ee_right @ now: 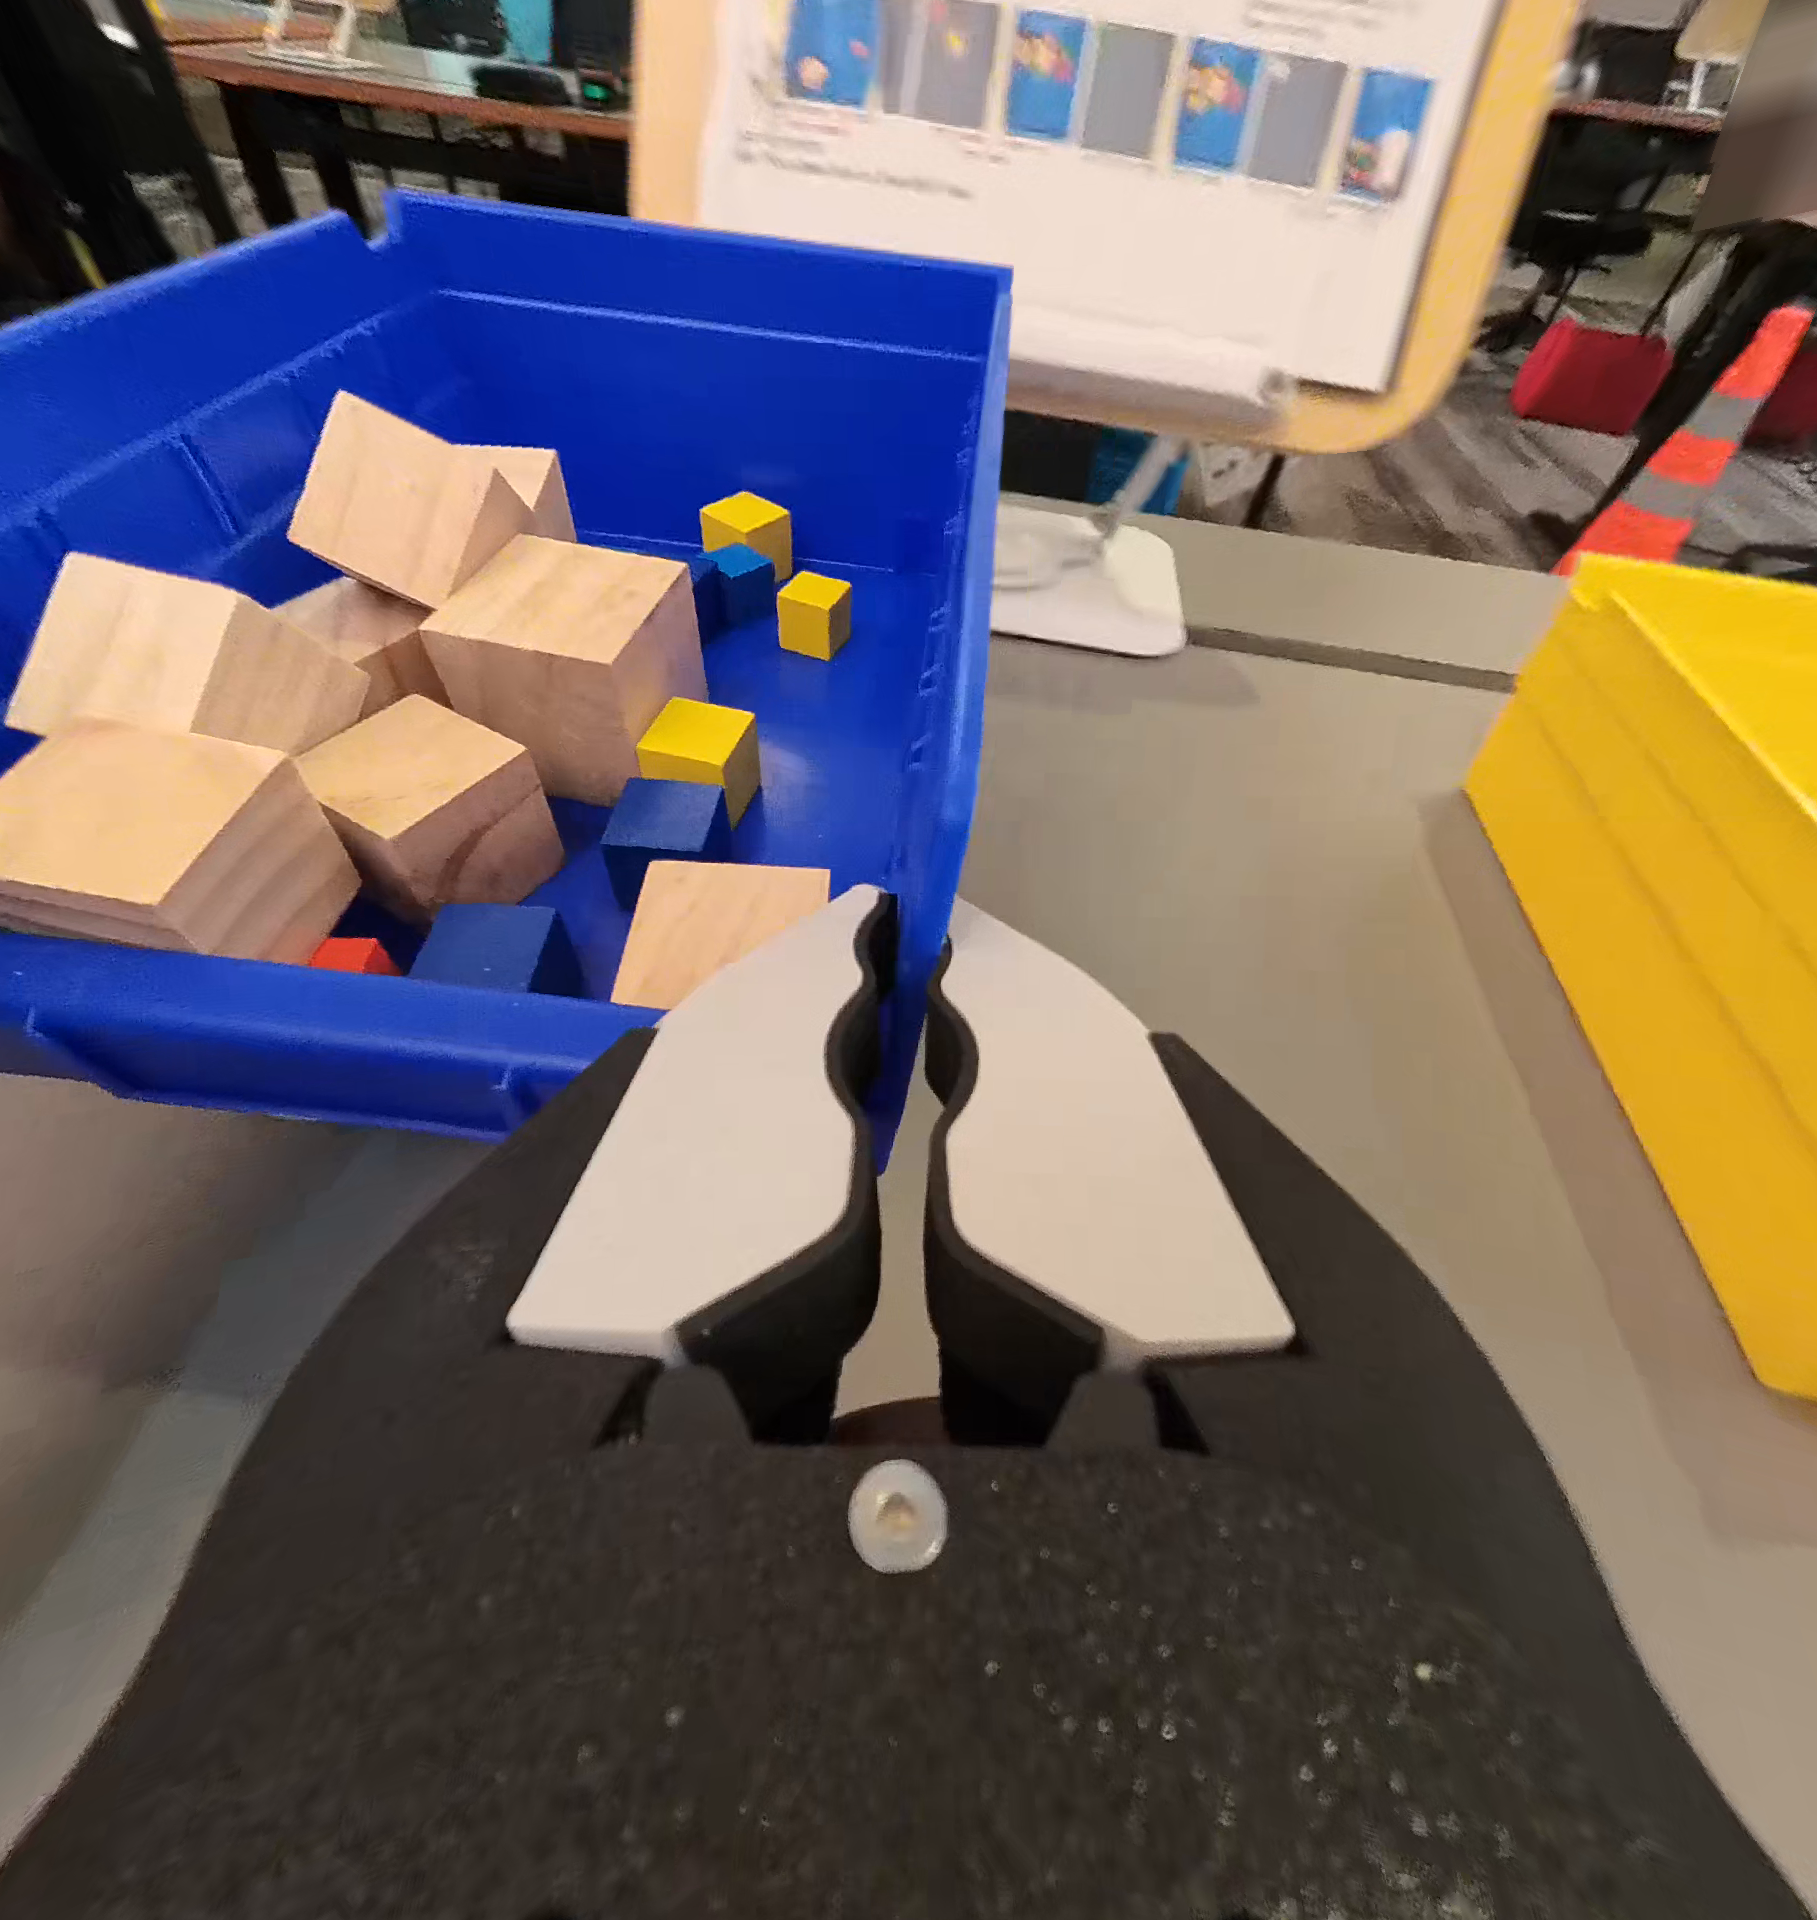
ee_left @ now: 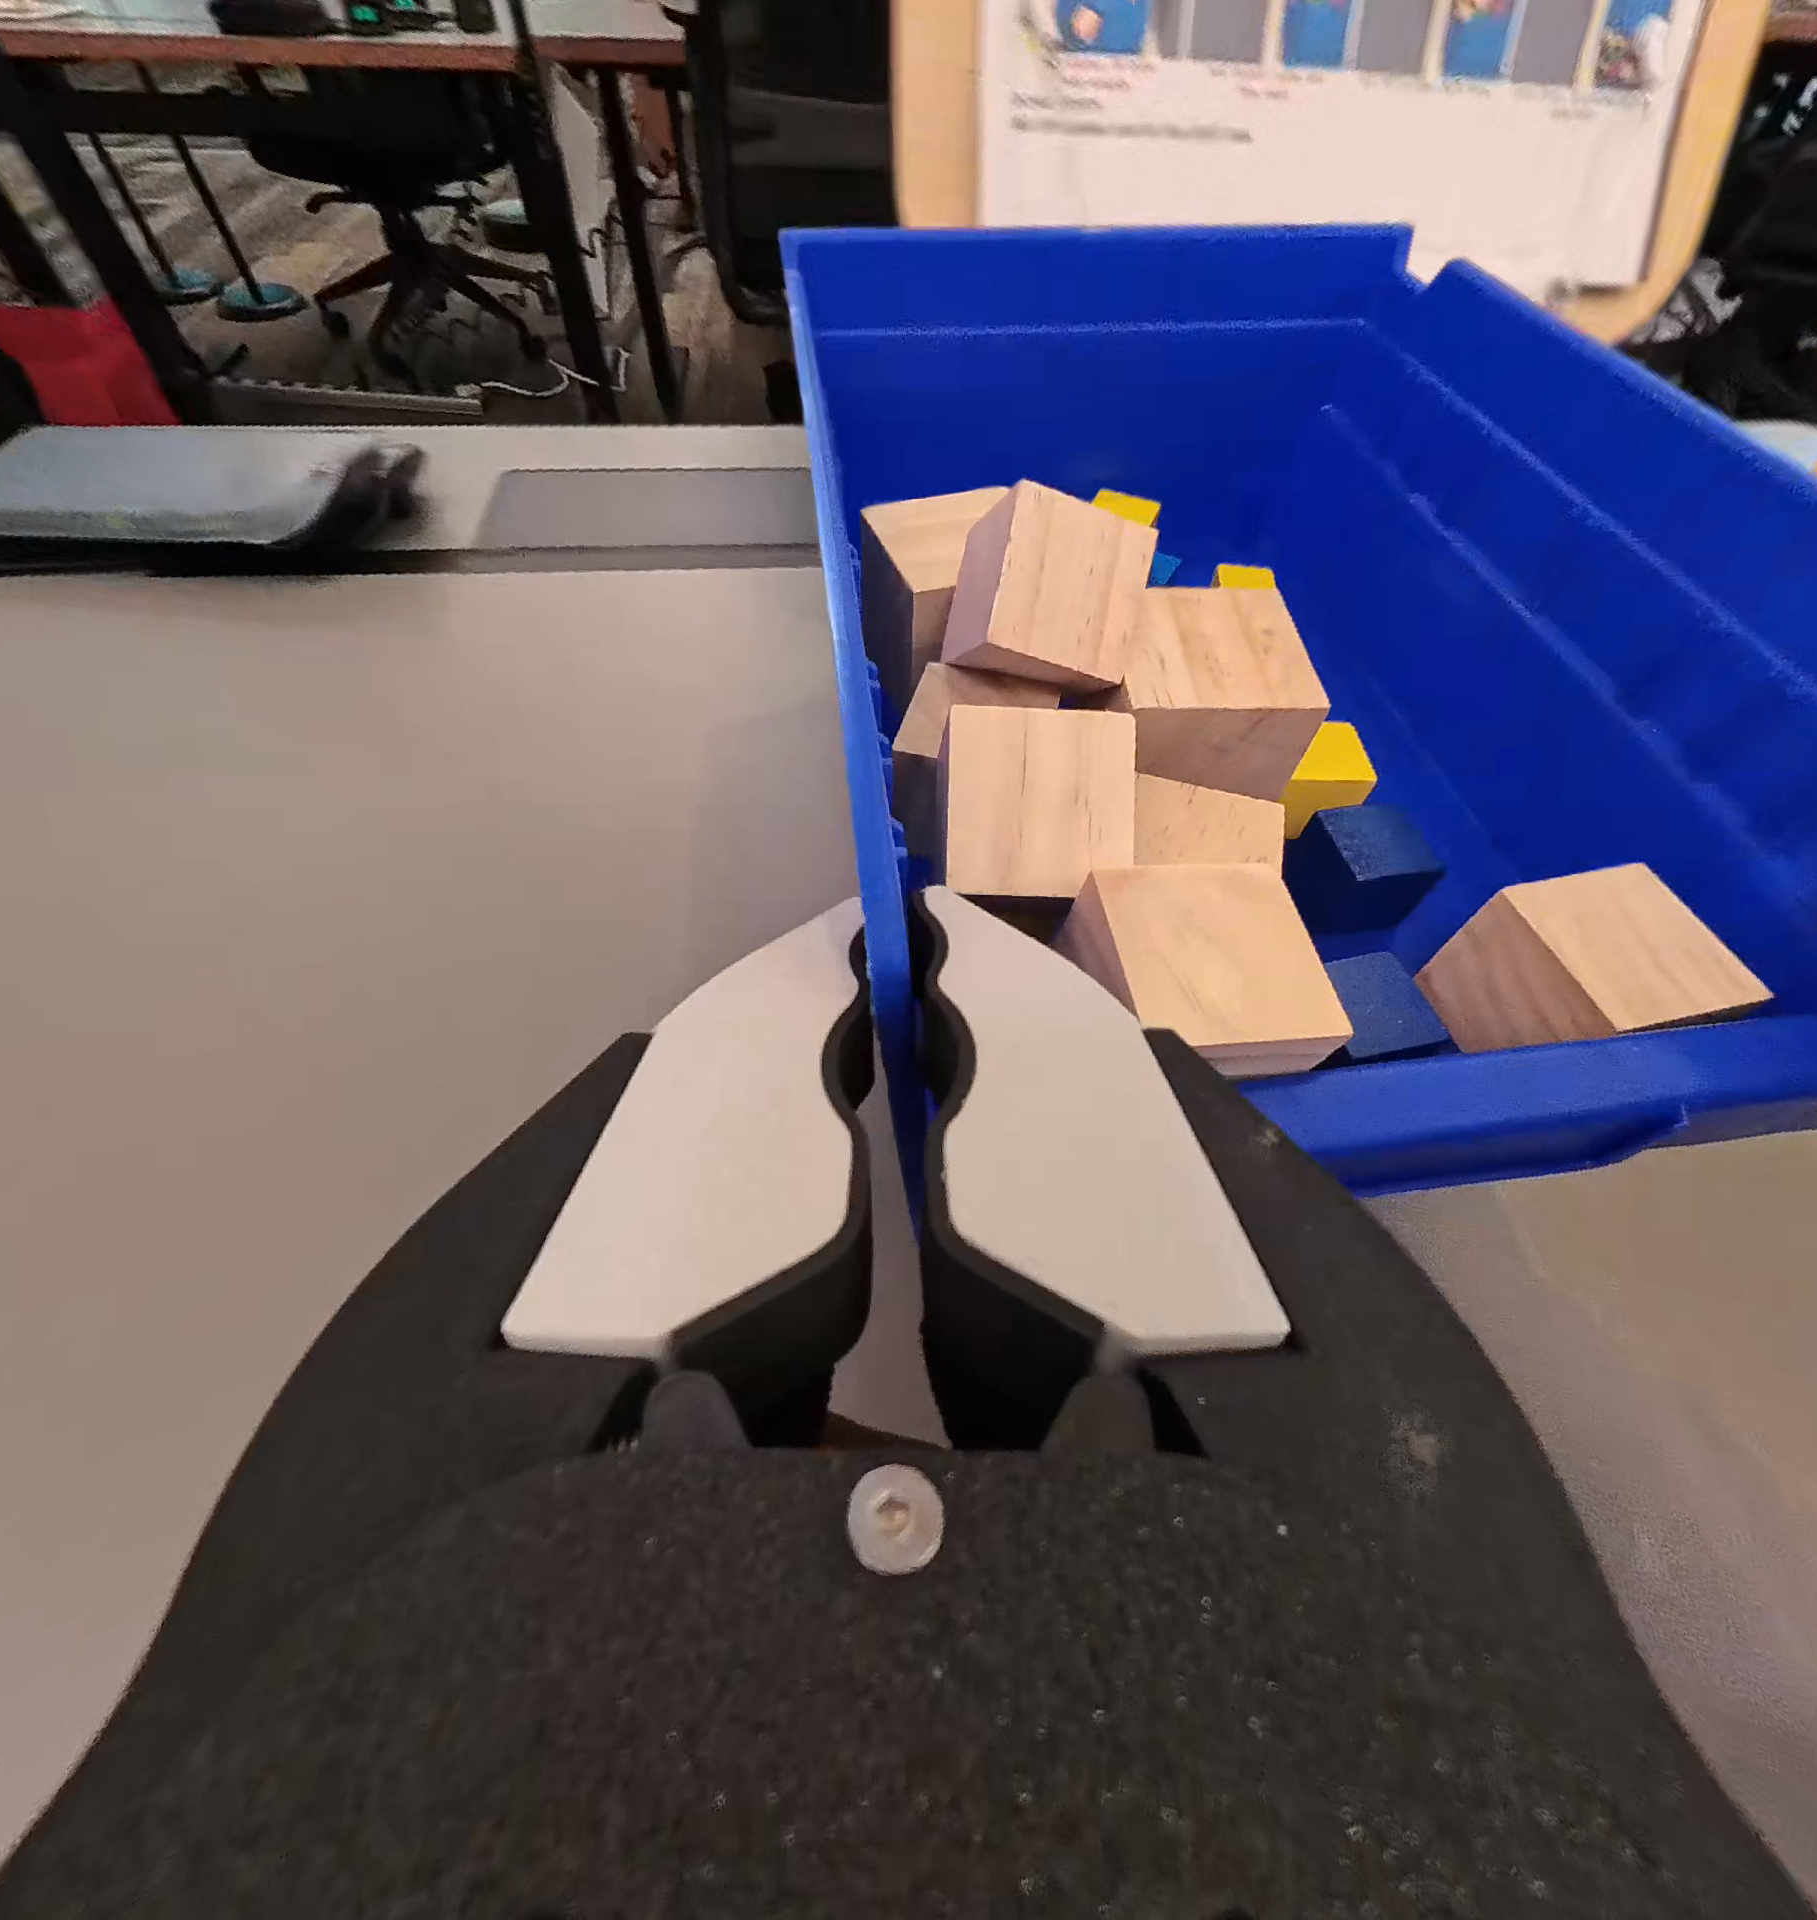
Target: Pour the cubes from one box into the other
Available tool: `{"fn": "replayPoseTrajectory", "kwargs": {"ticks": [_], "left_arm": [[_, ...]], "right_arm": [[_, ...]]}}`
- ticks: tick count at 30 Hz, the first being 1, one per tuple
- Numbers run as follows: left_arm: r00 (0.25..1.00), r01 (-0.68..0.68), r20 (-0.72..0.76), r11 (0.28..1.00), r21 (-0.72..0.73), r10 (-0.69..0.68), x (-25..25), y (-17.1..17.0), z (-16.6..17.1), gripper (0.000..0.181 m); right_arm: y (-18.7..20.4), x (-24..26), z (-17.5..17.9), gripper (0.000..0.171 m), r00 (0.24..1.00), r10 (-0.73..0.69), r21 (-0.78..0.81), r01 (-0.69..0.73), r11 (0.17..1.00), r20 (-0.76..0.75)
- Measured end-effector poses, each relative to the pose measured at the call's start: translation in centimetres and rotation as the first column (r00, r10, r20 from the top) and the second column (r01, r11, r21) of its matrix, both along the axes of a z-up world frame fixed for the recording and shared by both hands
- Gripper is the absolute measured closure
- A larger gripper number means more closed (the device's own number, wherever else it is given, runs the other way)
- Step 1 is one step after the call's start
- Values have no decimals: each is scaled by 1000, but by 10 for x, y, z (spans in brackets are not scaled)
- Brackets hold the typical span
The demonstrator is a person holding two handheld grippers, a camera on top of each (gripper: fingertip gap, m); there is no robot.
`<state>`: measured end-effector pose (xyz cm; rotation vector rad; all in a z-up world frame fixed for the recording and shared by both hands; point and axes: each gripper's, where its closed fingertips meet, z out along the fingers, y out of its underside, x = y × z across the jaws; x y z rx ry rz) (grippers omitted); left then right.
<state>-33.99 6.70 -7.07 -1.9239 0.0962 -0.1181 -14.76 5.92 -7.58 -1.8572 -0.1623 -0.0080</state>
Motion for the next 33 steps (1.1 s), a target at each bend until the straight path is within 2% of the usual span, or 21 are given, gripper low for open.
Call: {"fn": "replayPoseTrajectory", "kwargs": {"ticks": [4,11,15,19,20,22,25,27,29,31,33], "left_arm": [[998,-55,1,998,-10,55,-69,-2,2,178],[995,-90,-39,994,-63,87,-167,0,-25,179],[990,-135,22,987,-81,138,-191,3,-43,178],[992,-124,8,987,-105,126,-194,2,-50,178],[991,-134,-13,985,-111,133,-196,-1,-49,175],[985,-173,-34,982,-78,171,-205,-9,-35,152],[987,-163,-13,985,-49,162,-206,-25,-16,147],[990,-143,-21,989,-39,142,-200,-33,-11,133],[991,-132,-2,991,-16,132,-190,-38,-2,129],[995,-83,61,996,21,82,-168,-40,14,124],[998,-38,44,998,43,36,-150,-42,30,123]], "right_arm": [[11,-69,-2,169,997,77,-34,-77,996,-4],[17,-169,-40,168,987,156,-129,-158,979,-30],[15,-191,-53,166,982,185,-137,-188,973,-36],[15,-194,-56,165,971,228,-160,-237,958,-74],[13,-194,-56,164,962,260,-181,-272,945,-85],[3,-193,-49,159,921,360,-220,-386,896,-147],[-21,-162,-39,150,839,494,-275,-542,794,-227],[-33,-119,-36,133,814,517,-291,-579,762,-265],[-41,-60,-34,127,829,507,-262,-557,788,-236],[-49,8,-27,123,876,459,-204,-481,853,-149],[-58,76,-18,122,920,387,-128,-391,911,-52]]}}
